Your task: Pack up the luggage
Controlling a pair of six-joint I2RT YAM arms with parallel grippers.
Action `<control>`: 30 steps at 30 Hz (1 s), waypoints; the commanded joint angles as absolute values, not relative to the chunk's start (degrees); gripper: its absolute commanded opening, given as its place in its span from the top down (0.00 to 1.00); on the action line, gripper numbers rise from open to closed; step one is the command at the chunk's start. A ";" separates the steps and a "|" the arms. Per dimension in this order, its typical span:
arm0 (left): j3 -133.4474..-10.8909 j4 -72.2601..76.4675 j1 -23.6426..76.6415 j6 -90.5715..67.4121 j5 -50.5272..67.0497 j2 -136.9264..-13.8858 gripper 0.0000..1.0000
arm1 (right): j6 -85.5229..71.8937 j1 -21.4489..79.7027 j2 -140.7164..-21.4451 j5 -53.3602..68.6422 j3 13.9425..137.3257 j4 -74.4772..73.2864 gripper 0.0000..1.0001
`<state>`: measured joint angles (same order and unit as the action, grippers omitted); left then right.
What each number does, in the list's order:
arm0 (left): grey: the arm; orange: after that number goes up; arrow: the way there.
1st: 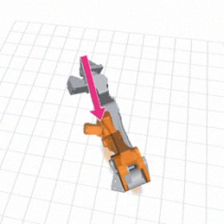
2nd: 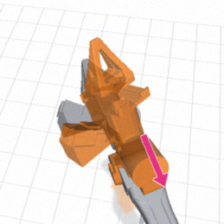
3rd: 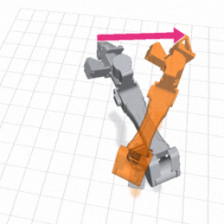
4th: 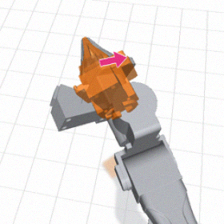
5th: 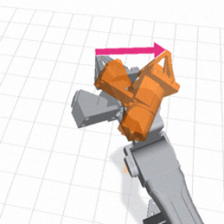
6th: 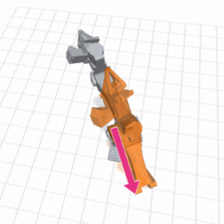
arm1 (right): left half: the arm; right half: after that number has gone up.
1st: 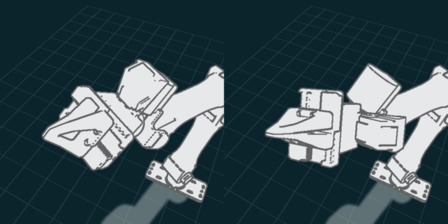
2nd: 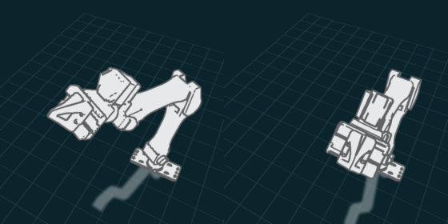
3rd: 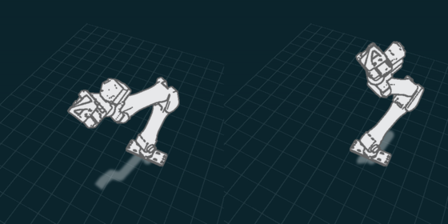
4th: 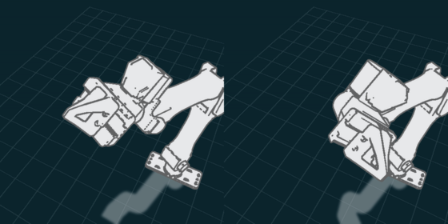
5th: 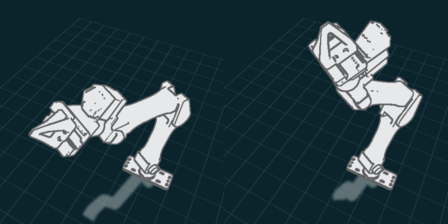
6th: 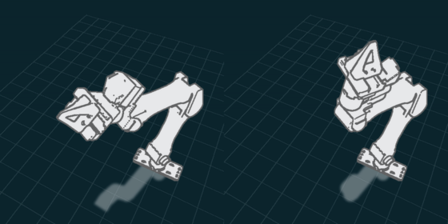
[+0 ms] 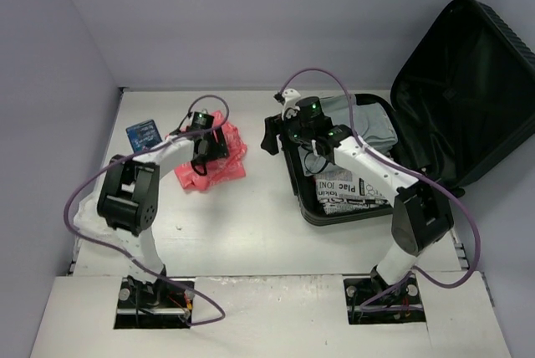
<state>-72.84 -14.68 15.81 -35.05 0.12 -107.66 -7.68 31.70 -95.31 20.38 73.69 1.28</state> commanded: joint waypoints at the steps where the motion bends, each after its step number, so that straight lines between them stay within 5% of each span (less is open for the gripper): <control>1: -66.64 -23.90 17.31 -40.95 3.43 -97.87 0.32 | -11.68 33.66 -94.83 19.34 76.03 5.80 0.35; 4: -64.07 -26.62 16.96 -41.48 3.34 -90.54 0.32 | -14.49 34.89 -95.53 19.16 75.94 6.50 0.27; 9: -66.53 -32.94 15.30 -41.75 3.52 -84.82 0.27 | -16.96 37.44 -99.91 18.81 78.22 7.47 0.00; 19: -60.39 -32.79 4.41 -37.89 7.80 -78.05 0.22 | -23.55 40.78 -114.60 17.84 87.27 8.17 0.00; 30: -57.93 -24.09 0.26 -35.07 11.16 -88.31 0.22 | -26.02 41.75 -123.40 15.64 88.07 11.25 0.00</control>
<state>-57.30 -28.67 0.62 -36.51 9.78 -86.74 -24.64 41.36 -123.70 16.03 86.00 7.66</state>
